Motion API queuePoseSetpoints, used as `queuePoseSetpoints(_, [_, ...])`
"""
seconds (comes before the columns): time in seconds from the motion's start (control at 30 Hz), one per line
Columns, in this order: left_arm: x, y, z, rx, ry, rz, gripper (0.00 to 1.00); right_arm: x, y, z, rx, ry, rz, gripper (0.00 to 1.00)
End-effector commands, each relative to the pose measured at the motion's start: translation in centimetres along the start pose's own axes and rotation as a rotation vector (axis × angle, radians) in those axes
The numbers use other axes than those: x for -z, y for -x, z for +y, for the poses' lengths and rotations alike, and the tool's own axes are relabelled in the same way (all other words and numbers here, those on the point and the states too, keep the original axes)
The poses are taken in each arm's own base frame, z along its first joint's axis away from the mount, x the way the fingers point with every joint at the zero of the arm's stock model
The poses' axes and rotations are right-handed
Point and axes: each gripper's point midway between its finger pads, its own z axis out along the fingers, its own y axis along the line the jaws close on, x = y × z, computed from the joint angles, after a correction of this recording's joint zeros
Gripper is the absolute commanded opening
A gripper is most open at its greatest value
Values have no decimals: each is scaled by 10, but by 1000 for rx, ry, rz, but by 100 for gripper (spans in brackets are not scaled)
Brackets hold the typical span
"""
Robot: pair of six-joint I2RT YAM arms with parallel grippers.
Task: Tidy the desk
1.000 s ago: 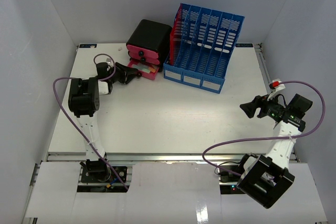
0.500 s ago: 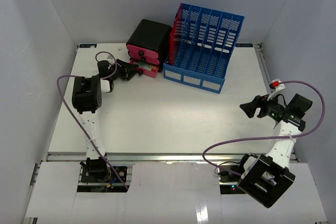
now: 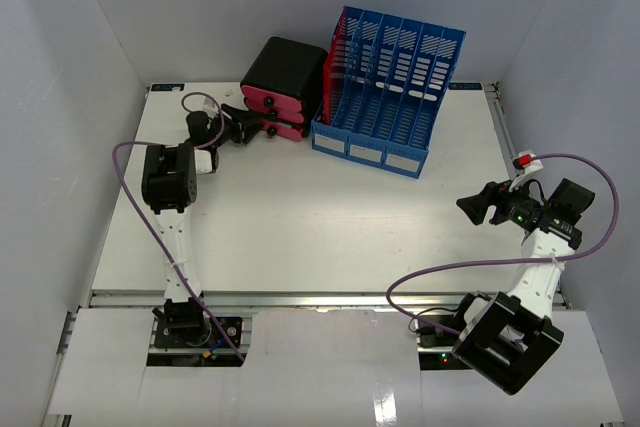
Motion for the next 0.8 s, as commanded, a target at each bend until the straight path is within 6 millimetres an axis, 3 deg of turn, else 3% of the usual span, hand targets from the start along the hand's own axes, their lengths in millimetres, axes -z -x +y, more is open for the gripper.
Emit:
queuePoseSetpoints(0.0, [1,8,-39,-75,-100,-19,57,0,7,1,27,16,-19,81])
queuePoseSetpoints(0.17, [14,5,-42,-93,-88,-25,57,0,7,2,27,17,-19,81])
queuePoseSetpoints(0.27, [24,2,-38,-95,-65,-36,52,0,7,2,29,18,-20,81])
queuePoseSetpoints(0.43, [33,-4,-24,-84,-18,-32,20,0,8,3,32,18,-20,81])
queuePoseSetpoints(0.53, [33,-5,-15,-85,27,-31,14,0,8,3,31,20,-21,81])
queuePoseSetpoints(0.77, [17,5,12,-87,170,-14,14,0,9,2,33,18,-22,81])
